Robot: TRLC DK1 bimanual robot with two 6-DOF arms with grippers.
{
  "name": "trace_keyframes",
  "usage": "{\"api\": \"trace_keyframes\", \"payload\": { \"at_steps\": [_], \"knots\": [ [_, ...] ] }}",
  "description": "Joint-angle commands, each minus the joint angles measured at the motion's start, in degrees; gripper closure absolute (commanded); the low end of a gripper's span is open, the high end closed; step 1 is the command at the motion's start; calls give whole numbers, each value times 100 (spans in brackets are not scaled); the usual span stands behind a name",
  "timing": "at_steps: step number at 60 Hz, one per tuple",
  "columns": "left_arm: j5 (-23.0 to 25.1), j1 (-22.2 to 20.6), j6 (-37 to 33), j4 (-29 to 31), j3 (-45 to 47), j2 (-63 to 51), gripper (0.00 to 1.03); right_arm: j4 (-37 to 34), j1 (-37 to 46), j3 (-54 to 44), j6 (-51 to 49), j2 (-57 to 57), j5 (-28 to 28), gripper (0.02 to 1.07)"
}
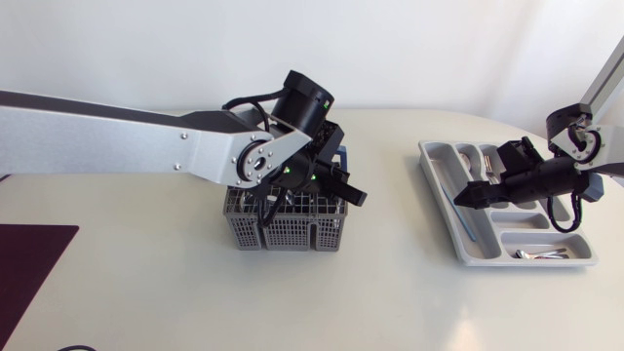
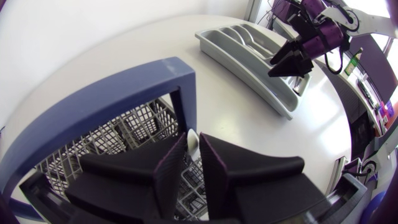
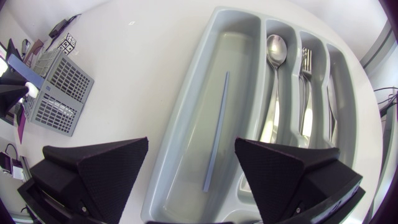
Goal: Transfer all utensils from the basket to the drawer tray.
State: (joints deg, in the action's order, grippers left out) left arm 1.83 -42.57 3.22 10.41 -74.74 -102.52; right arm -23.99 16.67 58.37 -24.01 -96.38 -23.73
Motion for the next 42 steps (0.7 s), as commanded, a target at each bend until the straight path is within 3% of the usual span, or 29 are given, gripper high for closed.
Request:
{"api": "trace_keyframes", "payload": {
  "at_steps": [1,27,42],
  "knots": [
    [169,47,135,-13,-102,-102,96,-27,12,-150,10,163,-9,7],
    [573,152,328,-198,302,417,100,-9,12,-317,-51,304,-9,7],
    [1514,433,820,-400,337,689,100,-45,-5,-361,-51,409,-44,7]
  ]
}}
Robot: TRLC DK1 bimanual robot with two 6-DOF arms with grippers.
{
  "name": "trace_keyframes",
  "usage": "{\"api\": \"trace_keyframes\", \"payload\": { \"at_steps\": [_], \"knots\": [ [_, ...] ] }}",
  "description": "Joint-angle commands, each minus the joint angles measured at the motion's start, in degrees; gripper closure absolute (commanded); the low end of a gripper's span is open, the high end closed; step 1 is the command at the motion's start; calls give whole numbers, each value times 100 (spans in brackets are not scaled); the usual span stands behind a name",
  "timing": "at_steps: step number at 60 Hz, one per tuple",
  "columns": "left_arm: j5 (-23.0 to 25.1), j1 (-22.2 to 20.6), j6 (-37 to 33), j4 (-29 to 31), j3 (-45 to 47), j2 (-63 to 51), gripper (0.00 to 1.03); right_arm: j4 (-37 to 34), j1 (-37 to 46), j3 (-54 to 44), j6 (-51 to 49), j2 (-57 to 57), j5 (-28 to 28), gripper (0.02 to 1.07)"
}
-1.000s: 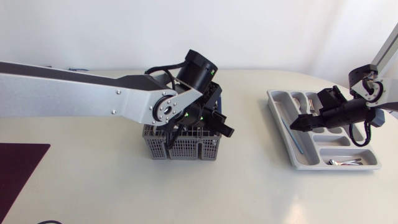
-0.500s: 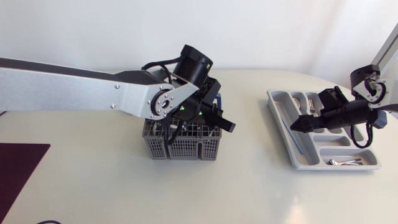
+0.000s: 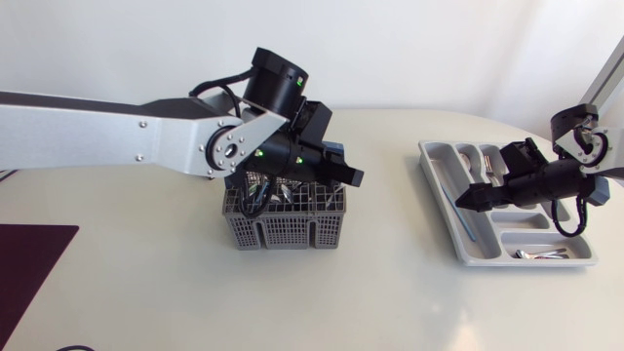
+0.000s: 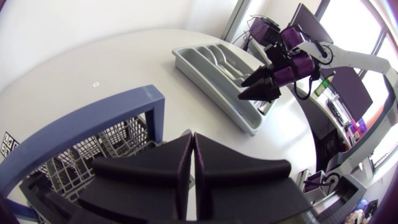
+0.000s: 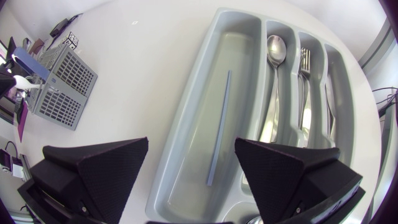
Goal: Transfer all utensils from the basket to the drawer tray.
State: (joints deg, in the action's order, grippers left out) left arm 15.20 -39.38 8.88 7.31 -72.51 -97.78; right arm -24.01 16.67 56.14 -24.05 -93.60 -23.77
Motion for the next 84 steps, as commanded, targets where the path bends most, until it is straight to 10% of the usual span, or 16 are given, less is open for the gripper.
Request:
{"api": "trace_keyframes", "payload": {
  "at_steps": [1,20,70,84],
  "knots": [
    [203,123,263,-90,114,224,100,-42,-5,-138,-47,149,-40,7],
    [1451,563,878,-309,202,461,100,-209,-295,-261,-108,562,-110,7],
    [2619,422,201,904,-53,1586,100,423,-3152,-868,-741,2988,-1754,8],
    [3050,475,-124,1238,18,1569,100,722,-3802,-850,-838,2681,-1754,29]
  ]
}}
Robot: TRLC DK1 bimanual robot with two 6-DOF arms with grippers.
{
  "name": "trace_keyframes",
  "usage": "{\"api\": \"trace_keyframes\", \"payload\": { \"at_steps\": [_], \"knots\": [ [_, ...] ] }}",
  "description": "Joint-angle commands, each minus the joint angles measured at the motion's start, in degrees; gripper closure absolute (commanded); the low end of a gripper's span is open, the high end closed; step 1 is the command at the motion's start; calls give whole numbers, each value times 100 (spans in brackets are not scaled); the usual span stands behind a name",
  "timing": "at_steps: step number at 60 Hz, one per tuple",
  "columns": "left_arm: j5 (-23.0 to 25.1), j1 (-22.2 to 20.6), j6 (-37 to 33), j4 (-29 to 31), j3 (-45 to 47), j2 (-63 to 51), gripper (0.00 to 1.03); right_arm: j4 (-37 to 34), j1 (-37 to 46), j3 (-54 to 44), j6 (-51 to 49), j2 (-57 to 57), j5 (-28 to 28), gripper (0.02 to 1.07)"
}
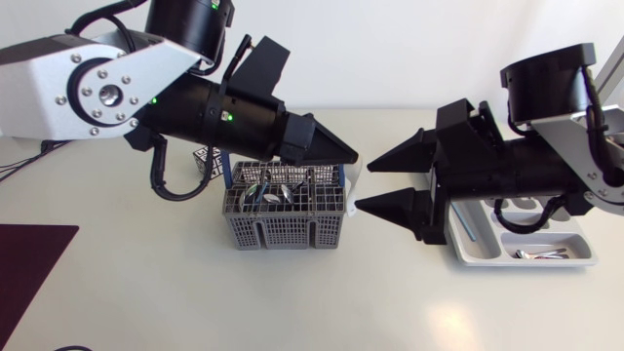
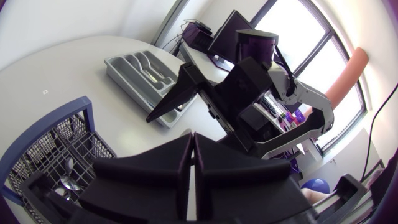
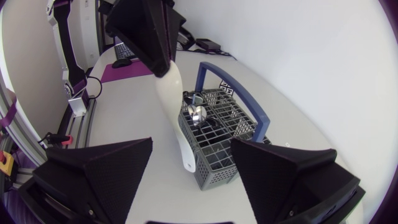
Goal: Transfer all utensils from the basket to the drawer tray.
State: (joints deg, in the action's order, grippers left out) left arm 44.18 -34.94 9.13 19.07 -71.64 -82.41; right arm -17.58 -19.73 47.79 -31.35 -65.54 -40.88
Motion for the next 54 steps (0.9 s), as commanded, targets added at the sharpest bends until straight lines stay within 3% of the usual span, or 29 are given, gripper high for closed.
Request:
{"api": "trace_keyframes", "payload": {
  "at_steps": [1,21,30,36,48,54],
  "knots": [
    [161,31,-148,71,-43,41,100,80,-216,-15,-125,-135,-43,31],
    [398,84,-280,158,115,111,100,132,-444,-68,-187,-126,-7,91],
    [407,110,-280,158,124,138,100,36,-471,-59,-178,-161,-43,101],
    [407,119,-280,158,132,164,90,-35,-497,-112,-178,-135,-51,102],
    [398,224,-280,132,-140,269,40,-289,-506,-279,-310,-117,-43,102],
    [293,444,-262,44,-386,349,32,-474,-295,-411,-521,-64,-7,102]
  ]
}}
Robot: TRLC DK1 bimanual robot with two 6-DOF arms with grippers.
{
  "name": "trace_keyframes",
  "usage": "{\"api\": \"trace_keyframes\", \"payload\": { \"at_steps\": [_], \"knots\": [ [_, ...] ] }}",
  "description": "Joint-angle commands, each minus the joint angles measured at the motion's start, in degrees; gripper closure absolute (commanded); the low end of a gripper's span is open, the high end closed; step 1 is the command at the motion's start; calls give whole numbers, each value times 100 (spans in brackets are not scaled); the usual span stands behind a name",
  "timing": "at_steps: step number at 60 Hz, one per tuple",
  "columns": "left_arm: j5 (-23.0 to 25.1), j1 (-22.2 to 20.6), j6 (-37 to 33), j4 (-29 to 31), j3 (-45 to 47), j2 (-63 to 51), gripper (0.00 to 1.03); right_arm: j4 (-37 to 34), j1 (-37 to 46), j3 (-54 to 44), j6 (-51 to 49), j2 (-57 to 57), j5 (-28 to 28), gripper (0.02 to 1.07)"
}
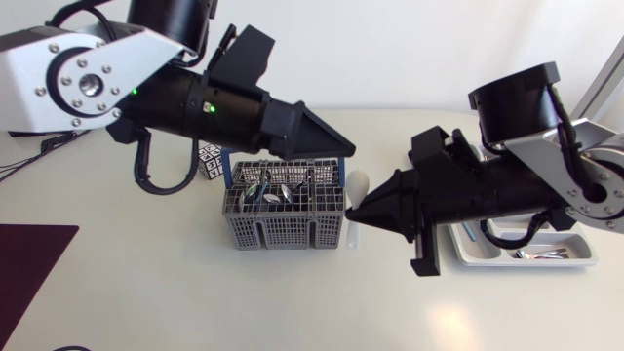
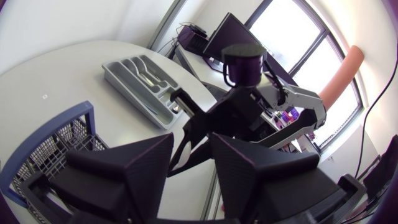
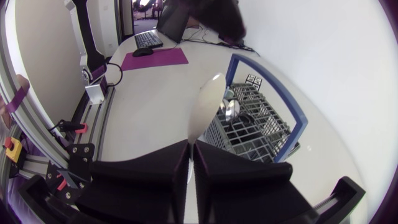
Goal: Transfer all utensils from the basket to the drawer tray.
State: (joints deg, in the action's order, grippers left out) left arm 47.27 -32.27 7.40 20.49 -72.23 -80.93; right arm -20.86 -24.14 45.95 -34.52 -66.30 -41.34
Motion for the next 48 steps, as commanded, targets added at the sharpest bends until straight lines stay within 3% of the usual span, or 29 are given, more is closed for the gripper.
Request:
{"api": "trace_keyframes", "payload": {
  "at_steps": [1,15,24,33,48],
  "knots": [
    [-42,221,-89,-107,-371,226,31,-173,234,-262,-248,30,39,102],
    [-675,907,-274,-28,-600,393,30,-594,2036,-605,-1320,293,214,102],
    [-1554,968,-907,394,-345,508,30,-586,3284,-719,-2120,214,610,102],
    [-2213,960,-1311,544,60,666,30,-173,4356,-799,-2753,-93,1102,102],
    [-2819,1074,-1680,878,640,798,31,522,5438,-1001,-3623,-348,1858,102]
  ]
}}
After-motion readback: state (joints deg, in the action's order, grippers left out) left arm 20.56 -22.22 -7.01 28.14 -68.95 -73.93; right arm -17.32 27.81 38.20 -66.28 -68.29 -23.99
